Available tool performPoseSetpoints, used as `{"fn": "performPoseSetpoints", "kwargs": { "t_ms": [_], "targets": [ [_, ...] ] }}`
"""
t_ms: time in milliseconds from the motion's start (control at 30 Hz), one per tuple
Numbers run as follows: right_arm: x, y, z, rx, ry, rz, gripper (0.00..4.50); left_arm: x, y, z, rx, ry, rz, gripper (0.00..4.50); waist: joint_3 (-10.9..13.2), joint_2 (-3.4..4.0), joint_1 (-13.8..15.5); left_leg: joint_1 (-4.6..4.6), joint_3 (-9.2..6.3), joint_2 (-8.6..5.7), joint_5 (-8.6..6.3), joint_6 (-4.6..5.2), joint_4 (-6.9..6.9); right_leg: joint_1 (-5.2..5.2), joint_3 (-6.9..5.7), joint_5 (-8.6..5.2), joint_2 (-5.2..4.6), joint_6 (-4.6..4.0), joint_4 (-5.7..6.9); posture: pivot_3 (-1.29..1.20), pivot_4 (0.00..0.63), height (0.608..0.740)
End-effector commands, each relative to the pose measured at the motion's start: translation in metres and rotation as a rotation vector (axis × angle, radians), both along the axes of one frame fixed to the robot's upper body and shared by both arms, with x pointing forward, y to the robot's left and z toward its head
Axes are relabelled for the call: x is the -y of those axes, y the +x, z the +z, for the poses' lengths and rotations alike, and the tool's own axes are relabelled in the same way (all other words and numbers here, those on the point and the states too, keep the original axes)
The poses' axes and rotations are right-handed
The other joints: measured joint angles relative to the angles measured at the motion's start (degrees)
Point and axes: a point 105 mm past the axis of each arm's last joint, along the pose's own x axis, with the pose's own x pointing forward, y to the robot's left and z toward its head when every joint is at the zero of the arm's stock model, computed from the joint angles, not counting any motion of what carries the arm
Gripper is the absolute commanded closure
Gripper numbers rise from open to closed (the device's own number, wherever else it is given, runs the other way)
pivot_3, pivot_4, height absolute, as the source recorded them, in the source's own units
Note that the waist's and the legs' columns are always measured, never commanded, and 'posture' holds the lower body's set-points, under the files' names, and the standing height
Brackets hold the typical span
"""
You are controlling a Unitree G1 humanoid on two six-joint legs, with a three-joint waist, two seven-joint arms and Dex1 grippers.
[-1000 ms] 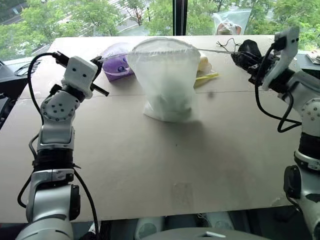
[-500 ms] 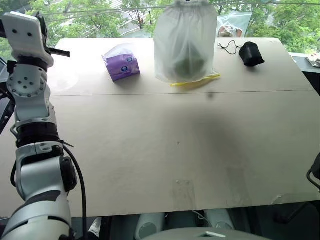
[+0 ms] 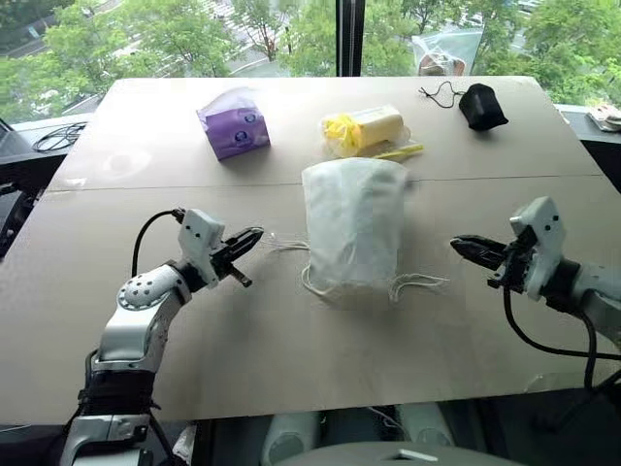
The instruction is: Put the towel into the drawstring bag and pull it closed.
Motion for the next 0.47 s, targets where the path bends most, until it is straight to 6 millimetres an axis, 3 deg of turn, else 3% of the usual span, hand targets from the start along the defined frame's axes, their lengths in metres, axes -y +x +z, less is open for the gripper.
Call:
{"fn": "performPoseSetpoints", "kwargs": {
  "t_ms": [33,200,267,367,467],
  "targets": [
    [0.004,-0.014,-0.010,-0.005,-0.045,0.016,2.80,-0.001,-0.027,0.004,-0.086,-0.015,-0.098,3.20,0.0,0.13,0.2,0.10,0.01,0.00,-0.13,-0.22,-0.01,0.10,-0.01,0.00,-0.06,0.00,-0.03,0.00,0.150,0.740],
    [0.027,-0.041,-0.012,0.000,-0.054,-0.025,0.56,-0.027,-0.052,0.020,-0.110,-0.040,-0.054,1.00,0.0,0.15,0.7,-0.11,0.08,0.00,-0.08,-0.17,0.01,-0.06,-0.02,0.00,-0.14,-0.01,-0.05,0.00,0.150,0.740],
    [0.034,-0.054,-0.005,0.021,-0.038,-0.026,0.00,-0.033,-0.063,0.021,-0.133,-0.022,-0.038,0.06,0.0,0.19,0.9,-0.16,0.09,0.01,0.02,0.00,-0.01,-0.08,-0.02,0.00,-0.13,0.00,-0.06,0.00,0.150,0.740],
    [0.041,-0.069,0.007,0.086,-0.037,-0.013,0.00,-0.036,-0.072,0.027,-0.138,-0.022,-0.013,0.02,-0.1,0.25,1.2,-0.13,0.12,0.03,0.02,-0.01,-0.10,-0.06,-0.02,-0.02,-0.11,0.02,-0.15,0.00,0.150,0.740],
    [0.044,-0.069,0.018,0.165,-0.062,-0.010,0.00,-0.035,-0.072,0.031,-0.128,-0.031,0.005,0.02,-0.1,0.25,1.3,-0.10,0.11,0.05,-0.11,-0.21,-0.08,-0.05,-0.02,-0.02,-0.11,0.02,-0.17,0.00,0.150,0.740]
  ]
}}
